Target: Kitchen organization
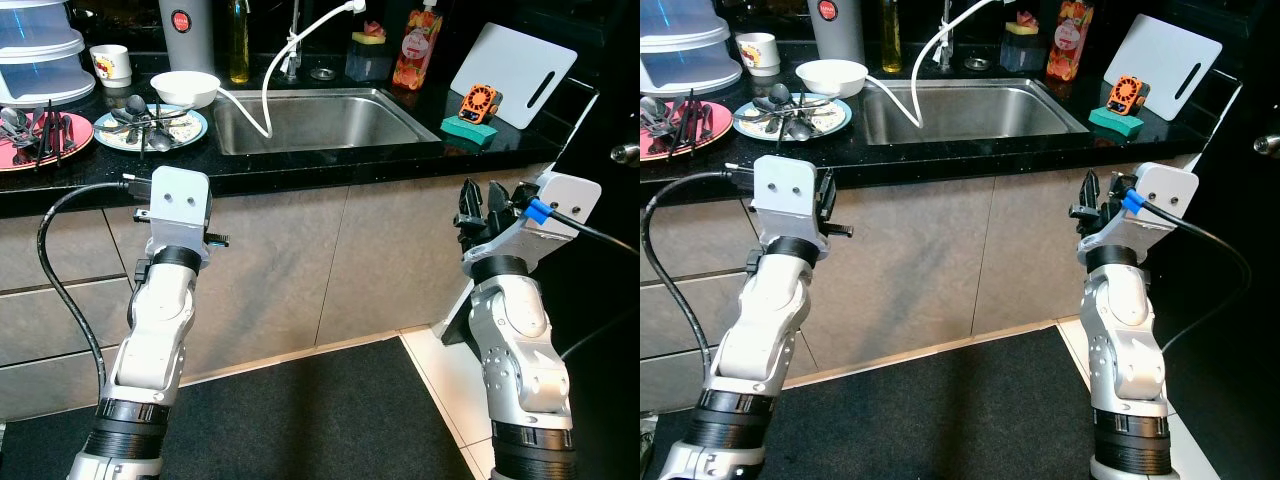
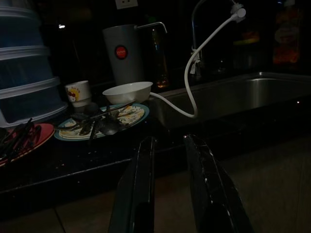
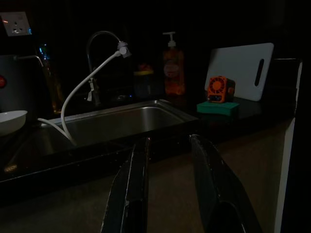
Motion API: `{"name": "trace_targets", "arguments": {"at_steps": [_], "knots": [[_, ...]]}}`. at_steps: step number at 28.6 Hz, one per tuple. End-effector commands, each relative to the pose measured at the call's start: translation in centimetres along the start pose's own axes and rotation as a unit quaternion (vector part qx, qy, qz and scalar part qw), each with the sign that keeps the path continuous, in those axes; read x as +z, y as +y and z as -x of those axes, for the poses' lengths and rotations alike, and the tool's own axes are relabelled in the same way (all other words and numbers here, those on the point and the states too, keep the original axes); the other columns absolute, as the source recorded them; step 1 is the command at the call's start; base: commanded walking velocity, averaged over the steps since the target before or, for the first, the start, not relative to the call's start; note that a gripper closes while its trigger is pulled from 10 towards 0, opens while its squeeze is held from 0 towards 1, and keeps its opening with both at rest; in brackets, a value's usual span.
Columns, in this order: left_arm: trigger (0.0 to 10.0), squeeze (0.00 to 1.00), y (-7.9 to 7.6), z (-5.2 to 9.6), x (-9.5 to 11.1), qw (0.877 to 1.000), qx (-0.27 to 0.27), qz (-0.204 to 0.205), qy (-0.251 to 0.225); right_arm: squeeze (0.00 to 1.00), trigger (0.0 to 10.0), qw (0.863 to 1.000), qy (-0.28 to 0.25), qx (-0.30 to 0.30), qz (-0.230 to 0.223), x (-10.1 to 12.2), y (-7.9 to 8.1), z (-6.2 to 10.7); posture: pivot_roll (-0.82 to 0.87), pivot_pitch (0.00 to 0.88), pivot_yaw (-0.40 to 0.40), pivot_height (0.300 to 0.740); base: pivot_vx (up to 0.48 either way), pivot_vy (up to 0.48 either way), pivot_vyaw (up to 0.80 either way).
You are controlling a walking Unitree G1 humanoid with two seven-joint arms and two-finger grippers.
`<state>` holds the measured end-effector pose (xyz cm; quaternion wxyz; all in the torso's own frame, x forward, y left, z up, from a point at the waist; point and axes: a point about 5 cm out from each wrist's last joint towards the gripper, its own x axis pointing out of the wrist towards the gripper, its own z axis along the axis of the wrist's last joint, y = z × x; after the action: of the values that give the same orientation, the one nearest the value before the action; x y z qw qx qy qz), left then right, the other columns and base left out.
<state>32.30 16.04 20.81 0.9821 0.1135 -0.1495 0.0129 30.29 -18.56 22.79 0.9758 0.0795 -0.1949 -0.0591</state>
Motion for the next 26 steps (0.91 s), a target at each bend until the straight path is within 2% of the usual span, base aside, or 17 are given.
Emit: {"name": "trace_targets", "arguments": {"at_steps": [1, 26], "knots": [[10.0, 0.00, -0.16, 0.14, 0.02, 1.000, -0.002, 0.006, 0.004, 0.00, 10.0, 1.000, 0.015, -0.007, -0.001, -0.55, -0.35, 0.08, 0.04, 0.000, -0.051, 0.740, 0.000, 0.000, 0.00], [10.0, 0.00, -0.24, 0.16, -0.24, 1.000, -0.003, 0.003, 0.013, 0.00, 10.0, 1.000, 0.017, -0.007, -0.002, -0.56, -0.32, 0.23, 0.03, 0.001, -0.051, 0.740, 0.000, 0.324, 0.00]]}}
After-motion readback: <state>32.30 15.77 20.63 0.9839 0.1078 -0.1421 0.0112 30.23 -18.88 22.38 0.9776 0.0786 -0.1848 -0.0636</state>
